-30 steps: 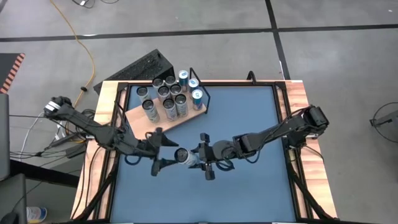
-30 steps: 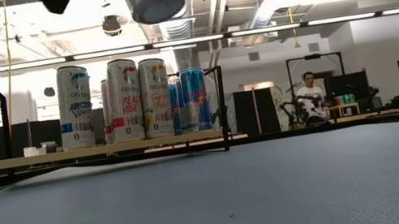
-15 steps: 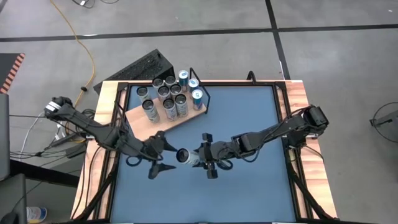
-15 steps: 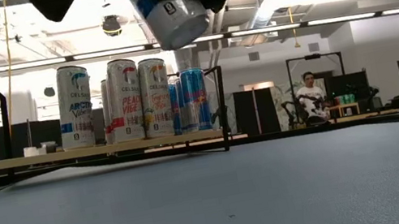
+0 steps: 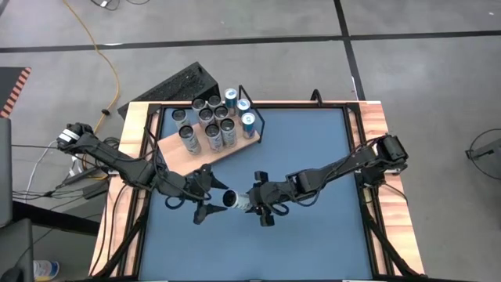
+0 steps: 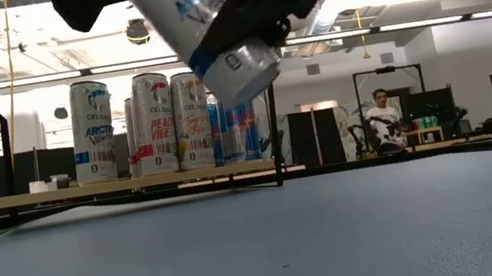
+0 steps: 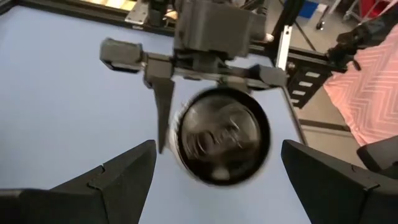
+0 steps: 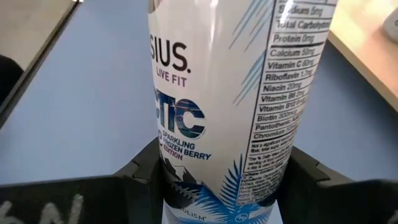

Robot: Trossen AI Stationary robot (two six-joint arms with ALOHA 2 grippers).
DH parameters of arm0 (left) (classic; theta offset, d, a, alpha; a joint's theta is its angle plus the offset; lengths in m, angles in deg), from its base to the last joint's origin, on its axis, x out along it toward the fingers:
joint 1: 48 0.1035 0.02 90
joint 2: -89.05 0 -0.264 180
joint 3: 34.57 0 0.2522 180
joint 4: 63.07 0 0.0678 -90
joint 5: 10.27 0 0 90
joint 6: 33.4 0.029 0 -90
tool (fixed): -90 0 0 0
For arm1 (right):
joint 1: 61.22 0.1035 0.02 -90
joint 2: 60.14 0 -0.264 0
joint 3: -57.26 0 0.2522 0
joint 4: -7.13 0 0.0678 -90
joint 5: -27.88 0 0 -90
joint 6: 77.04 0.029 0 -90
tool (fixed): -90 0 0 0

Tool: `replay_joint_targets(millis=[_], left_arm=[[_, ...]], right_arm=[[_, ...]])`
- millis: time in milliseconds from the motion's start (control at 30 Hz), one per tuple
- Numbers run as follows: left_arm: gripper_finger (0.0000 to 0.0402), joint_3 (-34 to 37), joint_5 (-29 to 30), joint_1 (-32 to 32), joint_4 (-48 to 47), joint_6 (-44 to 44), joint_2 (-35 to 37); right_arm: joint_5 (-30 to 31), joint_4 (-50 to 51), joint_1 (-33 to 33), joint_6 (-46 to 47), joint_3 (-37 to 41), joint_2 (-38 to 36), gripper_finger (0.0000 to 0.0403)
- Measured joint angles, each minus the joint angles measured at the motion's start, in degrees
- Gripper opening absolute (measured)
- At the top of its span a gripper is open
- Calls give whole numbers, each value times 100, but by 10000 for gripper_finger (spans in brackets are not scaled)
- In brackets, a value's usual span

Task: Place canned beverage on shelf
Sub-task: Put the white and blue soda can on the shelf aligned with the other white and blue soda cans

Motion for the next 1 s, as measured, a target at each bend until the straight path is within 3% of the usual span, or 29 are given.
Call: replay_joint_targets(millis=[300,667,1000], left_arm=[[332,4,-38,137,-58,-116,0],[332,4,-782,155,28,-258,-4],[332,4,-748,149,49,-225,-265]], right_arm=[[-11,-109,13,42,0,81,204],[-129,-4,-61,-30,0,81,204],[-133,-27,-68,-74,0,81,204]])
